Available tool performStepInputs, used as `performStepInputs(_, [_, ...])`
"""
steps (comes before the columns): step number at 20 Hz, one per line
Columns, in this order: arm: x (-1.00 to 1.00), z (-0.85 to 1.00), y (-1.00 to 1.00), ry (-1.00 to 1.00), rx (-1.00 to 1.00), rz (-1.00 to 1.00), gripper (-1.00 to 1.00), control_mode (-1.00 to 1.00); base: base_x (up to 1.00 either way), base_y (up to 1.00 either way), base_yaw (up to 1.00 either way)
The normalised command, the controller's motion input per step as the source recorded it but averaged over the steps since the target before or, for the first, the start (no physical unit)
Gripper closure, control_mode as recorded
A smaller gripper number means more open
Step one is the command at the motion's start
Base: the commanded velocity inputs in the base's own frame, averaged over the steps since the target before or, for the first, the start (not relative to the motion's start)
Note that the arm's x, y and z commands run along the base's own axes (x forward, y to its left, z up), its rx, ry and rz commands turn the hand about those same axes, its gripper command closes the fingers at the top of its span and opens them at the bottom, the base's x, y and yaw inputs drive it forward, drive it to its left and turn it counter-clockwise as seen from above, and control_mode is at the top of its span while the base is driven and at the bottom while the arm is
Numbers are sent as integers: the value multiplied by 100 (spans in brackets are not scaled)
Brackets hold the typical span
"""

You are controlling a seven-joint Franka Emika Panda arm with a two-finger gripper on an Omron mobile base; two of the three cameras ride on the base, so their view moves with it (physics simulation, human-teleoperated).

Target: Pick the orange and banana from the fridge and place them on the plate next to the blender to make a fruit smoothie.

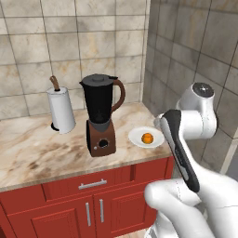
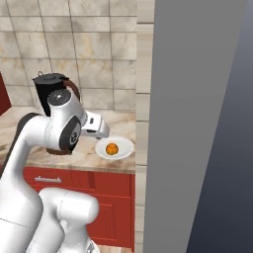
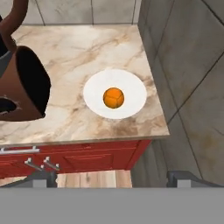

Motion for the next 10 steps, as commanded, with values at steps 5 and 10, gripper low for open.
performStepInputs(5, [0,0,0,-2,0,0,-100,-100,0,0,0])
performStepInputs(10, [-16,0,0,0,0,1,-100,100,-49,0,6])
